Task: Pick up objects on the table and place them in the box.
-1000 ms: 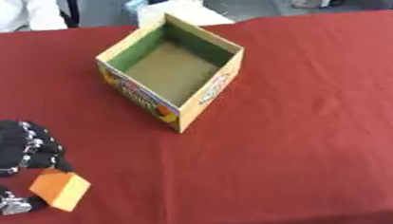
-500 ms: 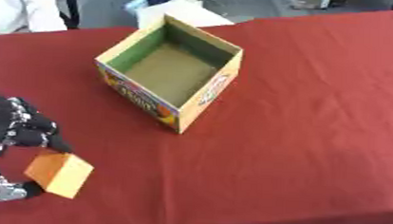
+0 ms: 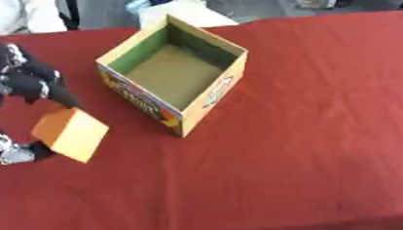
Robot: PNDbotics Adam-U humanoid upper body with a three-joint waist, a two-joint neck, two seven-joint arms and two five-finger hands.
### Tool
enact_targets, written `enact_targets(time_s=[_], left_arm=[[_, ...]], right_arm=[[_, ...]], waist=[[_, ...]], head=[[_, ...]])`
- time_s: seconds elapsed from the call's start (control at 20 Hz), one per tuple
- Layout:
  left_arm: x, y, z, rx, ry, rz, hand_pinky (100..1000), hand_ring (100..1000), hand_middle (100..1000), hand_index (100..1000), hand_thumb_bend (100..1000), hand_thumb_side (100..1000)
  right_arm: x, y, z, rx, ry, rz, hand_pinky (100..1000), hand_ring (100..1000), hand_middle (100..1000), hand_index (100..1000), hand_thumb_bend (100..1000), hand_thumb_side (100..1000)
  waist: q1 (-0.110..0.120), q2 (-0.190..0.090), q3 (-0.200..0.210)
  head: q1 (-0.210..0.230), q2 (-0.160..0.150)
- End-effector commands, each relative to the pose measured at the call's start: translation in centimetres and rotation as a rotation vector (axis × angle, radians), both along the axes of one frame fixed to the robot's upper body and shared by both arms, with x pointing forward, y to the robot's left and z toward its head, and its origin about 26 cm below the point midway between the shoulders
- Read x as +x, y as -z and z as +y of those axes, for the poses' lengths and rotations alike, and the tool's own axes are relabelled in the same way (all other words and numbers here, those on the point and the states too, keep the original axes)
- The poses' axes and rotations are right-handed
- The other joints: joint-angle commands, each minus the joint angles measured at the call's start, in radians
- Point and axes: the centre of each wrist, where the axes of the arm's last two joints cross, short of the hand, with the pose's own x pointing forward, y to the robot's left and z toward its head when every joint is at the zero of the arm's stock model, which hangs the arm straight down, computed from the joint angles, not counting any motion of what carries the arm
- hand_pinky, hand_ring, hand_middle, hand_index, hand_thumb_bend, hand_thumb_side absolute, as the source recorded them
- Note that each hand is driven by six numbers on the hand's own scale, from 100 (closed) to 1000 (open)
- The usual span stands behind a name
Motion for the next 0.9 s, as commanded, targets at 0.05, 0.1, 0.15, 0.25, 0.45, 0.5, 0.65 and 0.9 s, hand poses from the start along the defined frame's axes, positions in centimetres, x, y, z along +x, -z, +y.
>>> enact_targets(time_s=[0.05, 0.1, 0.15, 0.25, 0.45, 0.5, 0.65, 0.9], left_arm=[[1.5, -2.0, -0.5, 0.034, 0.046, -0.008, 287, 302, 286, 415, 100, 267], [2.1, -2.8, -0.9, 0.024, 0.05, -0.019, 289, 302, 287, 415, 100, 255], [2.8, -3.4, -1.3, 0.016, 0.053, -0.031, 290, 302, 287, 415, 100, 247], [4.1, -4.5, -2.0, 0.003, 0.058, -0.053, 290, 301, 285, 414, 100, 237], [6.5, -5.9, -3.4, -0.013, 0.056, -0.083, 293, 303, 287, 416, 100, 223], [7.1, -6.2, -3.6, -0.013, 0.051, -0.091, 305, 310, 293, 421, 100, 207], [8.6, -6.9, -4.4, -0.022, 0.039, -0.121, 322, 320, 299, 424, 100, 178], [10.8, -7.4, -5.7, -0.046, 0.014, -0.179, 325, 320, 303, 424, 100, 147]], right_arm=[[0.1, -1.2, -0.2, -0.037, -0.01, -0.028, 644, 747, 501, 689, 100, 727], [0.1, -1.2, -0.2, -0.037, -0.013, -0.031, 644, 747, 501, 689, 100, 727], [0.2, -1.3, -0.2, -0.036, -0.015, -0.034, 644, 747, 501, 688, 100, 727], [0.3, -1.3, -0.1, -0.033, -0.019, -0.04, 644, 748, 500, 688, 100, 727], [0.6, -1.5, 0.2, -0.027, -0.03, -0.053, 644, 748, 499, 688, 100, 726], [0.6, -1.6, 0.2, -0.026, -0.033, -0.056, 643, 748, 498, 688, 100, 726], [0.9, -1.7, 0.4, -0.021, -0.044, -0.067, 643, 748, 497, 688, 100, 726], [1.4, -2.1, 0.9, -0.013, -0.073, -0.086, 642, 749, 495, 687, 100, 726]], waist=[[-0.004, -0.006, -0.005], [-0.004, -0.002, -0.009], [-0.005, 0.001, -0.012], [-0.007, 0.01, -0.02], [-0.008, 0.03, -0.035], [-0.008, 0.036, -0.04], [-0.009, 0.054, -0.053], [-0.008, 0.086, -0.074]], head=[[0.004, -0.007], [0.006, -0.011], [0.007, -0.015], [0.01, -0.023], [0.021, -0.048], [0.023, -0.056], [0.032, -0.082], [0.056, -0.127]])
